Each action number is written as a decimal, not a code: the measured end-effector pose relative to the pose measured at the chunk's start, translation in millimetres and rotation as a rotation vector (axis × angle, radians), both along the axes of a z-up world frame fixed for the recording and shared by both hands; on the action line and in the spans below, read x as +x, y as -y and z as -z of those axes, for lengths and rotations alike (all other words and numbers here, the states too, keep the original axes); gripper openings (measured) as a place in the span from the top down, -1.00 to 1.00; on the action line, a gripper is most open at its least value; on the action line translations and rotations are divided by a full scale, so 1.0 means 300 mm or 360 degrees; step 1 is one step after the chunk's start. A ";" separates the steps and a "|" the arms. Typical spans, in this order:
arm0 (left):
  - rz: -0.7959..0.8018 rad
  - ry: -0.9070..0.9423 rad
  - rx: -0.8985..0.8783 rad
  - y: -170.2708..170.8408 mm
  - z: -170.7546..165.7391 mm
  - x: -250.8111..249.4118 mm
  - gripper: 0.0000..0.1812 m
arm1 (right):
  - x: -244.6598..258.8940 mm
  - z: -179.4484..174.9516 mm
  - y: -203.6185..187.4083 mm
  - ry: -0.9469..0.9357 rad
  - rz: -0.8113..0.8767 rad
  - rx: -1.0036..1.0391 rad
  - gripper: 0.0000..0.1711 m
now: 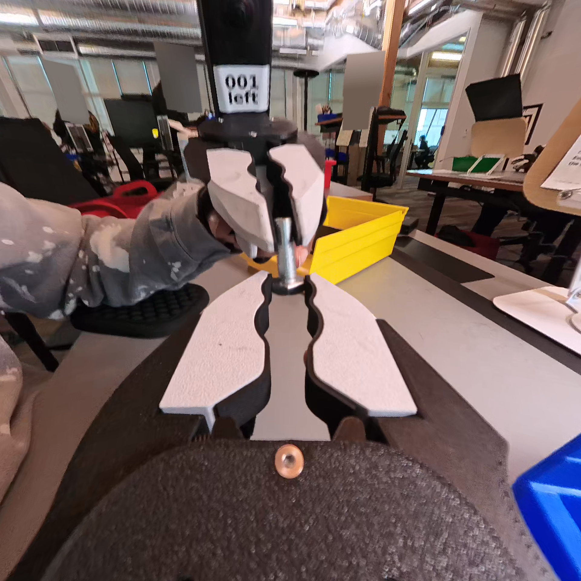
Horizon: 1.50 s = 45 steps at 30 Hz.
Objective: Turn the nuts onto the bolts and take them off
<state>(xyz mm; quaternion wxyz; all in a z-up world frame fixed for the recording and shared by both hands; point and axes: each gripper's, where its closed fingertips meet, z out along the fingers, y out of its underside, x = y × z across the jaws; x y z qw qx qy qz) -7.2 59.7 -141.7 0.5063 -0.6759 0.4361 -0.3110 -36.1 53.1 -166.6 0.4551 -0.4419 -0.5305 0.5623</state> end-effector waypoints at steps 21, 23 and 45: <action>0.0022 0.0044 -0.0081 -0.009 0.017 0.012 0.89 | -0.001 0.030 0.000 0.0075 0.0013 0.0045 0.79; -0.0034 0.0099 -0.0070 -0.020 -0.005 -0.003 0.80 | 0.004 0.021 -0.006 0.0054 0.0018 0.0033 0.78; -0.1049 -0.1907 -0.1539 0.284 0.504 -1.253 0.64 | 0.079 0.015 -0.113 0.0068 0.0143 -0.0049 0.79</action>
